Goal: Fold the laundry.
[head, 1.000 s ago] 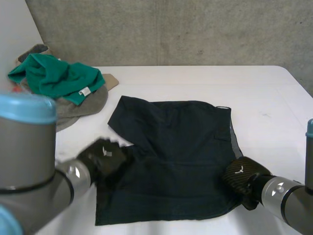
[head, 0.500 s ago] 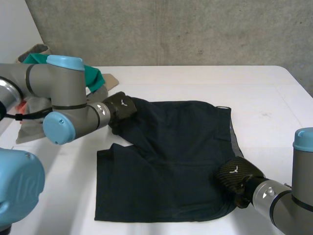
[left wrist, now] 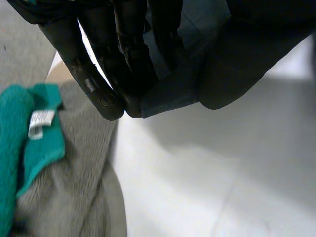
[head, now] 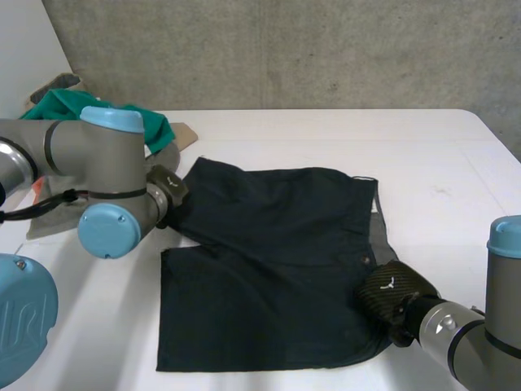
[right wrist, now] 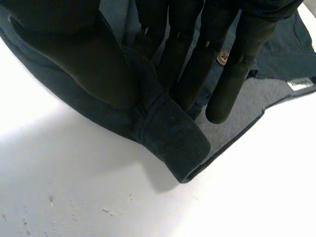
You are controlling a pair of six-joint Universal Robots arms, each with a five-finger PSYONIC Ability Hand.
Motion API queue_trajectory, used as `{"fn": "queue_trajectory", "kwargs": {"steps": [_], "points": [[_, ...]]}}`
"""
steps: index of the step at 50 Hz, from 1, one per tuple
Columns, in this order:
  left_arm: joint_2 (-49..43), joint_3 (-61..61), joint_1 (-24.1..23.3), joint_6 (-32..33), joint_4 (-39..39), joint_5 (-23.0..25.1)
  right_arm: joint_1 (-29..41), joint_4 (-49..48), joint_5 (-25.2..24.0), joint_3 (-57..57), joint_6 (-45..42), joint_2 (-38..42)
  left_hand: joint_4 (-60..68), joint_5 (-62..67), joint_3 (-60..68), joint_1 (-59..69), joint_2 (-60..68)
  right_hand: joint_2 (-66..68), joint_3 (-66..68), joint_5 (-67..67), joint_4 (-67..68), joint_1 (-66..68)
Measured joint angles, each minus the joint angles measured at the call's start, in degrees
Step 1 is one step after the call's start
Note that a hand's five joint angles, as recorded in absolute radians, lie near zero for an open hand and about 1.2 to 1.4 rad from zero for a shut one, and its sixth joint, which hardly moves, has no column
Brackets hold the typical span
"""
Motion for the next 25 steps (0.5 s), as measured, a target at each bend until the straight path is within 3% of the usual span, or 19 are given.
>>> {"fn": "queue_trajectory", "kwargs": {"steps": [3,4,7,10,21,24,25], "points": [[0.71,-1.48,-0.34,0.39,0.54,-2.04,0.55,0.19,0.16,0.04,0.08,-0.19,-1.46,-0.71,-1.34,-1.03,-1.42,0.01,0.0,0.0,0.0,0.0],[1.03,-1.77,-0.51,0.31,0.62,-2.48,0.78,0.29,0.25,0.06,0.12,-0.32,-14.7,-12.17,-14.25,-14.91,-15.86,0.0,0.0,0.0,0.0,0.0],[2.23,-2.18,-0.93,-0.6,0.66,-2.84,1.28,0.47,0.41,0.08,0.23,-0.72,-40.76,-38.29,-40.96,-44.33,-41.77,-0.01,0.0,0.0,0.0,0.0],[4.37,-2.77,-1.1,-2.51,0.55,-2.64,1.61,0.54,0.49,0.09,0.44,-1.2,-55.39,-53.13,-54.47,-55.64,-54.97,0.0,0.0,0.0,0.0,0.0],[21.45,-16.54,-0.52,-14.02,0.27,2.59,1.35,-0.05,0.48,-0.74,3.92,-2.73,-54.95,-53.6,-54.82,-54.88,-54.82,0.0,0.0,0.0,0.0,0.0],[25.63,-21.83,-0.68,-15.94,0.42,4.88,1.25,-0.16,0.48,-1.39,5.5,-2.72,-53.46,-52.28,-53.5,-52.74,-53.5,0.01,0.0,0.0,0.0,0.0],[29.64,-27.53,-1.17,-17.54,0.65,7.31,1.08,-0.25,0.48,-2.39,7.92,-2.63,-47.51,-45.86,-47.47,-45.72,-47.68,0.0,0.0,0.0,0.0,0.0]]}}
